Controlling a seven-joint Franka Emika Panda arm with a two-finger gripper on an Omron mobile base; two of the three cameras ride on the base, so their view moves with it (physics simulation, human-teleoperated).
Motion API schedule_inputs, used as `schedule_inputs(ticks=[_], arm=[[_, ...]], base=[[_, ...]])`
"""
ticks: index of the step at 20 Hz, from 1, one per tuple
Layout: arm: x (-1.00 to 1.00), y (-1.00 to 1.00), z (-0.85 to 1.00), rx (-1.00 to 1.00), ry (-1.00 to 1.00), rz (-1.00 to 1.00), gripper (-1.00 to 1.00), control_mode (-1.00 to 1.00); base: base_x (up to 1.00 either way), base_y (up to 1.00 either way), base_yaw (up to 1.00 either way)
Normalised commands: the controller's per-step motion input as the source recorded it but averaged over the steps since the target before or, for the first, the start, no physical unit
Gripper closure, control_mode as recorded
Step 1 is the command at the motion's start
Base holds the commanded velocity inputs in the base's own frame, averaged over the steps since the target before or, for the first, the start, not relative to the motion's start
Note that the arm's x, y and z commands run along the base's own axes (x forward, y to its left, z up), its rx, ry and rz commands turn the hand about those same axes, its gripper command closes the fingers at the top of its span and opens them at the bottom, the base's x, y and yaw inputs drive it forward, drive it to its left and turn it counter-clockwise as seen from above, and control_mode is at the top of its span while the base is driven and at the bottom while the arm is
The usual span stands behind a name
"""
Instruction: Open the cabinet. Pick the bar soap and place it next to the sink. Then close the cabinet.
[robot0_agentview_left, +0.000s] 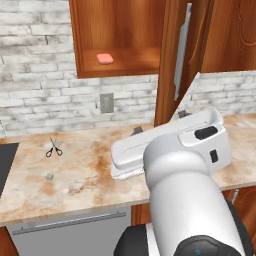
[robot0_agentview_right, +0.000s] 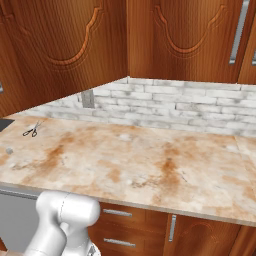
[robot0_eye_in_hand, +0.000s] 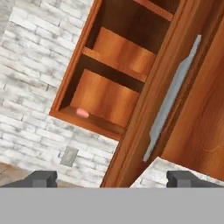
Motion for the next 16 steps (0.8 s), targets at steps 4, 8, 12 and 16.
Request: schedule_inputs(ticks=[4,8,12,16], arm=[[0.1,0.03,0.0,-0.25,0.24,-0.06,-1.0,-1.0],[0.06,0.09,0.0,-0.32,0.3,-0.13,-1.0,-1.0],[0.05,0.17,0.0,-0.36,0.2,-0.16,-1.0,-1.0],[0.02,0.21,-0.05,-0.33,0.04,-0.16,-1.0,-1.0]], base=[[0.0,0.0,0.0],[0.0,0.0,0.0],[0.0,0.0,0.0],[0.0,0.0,0.0]])
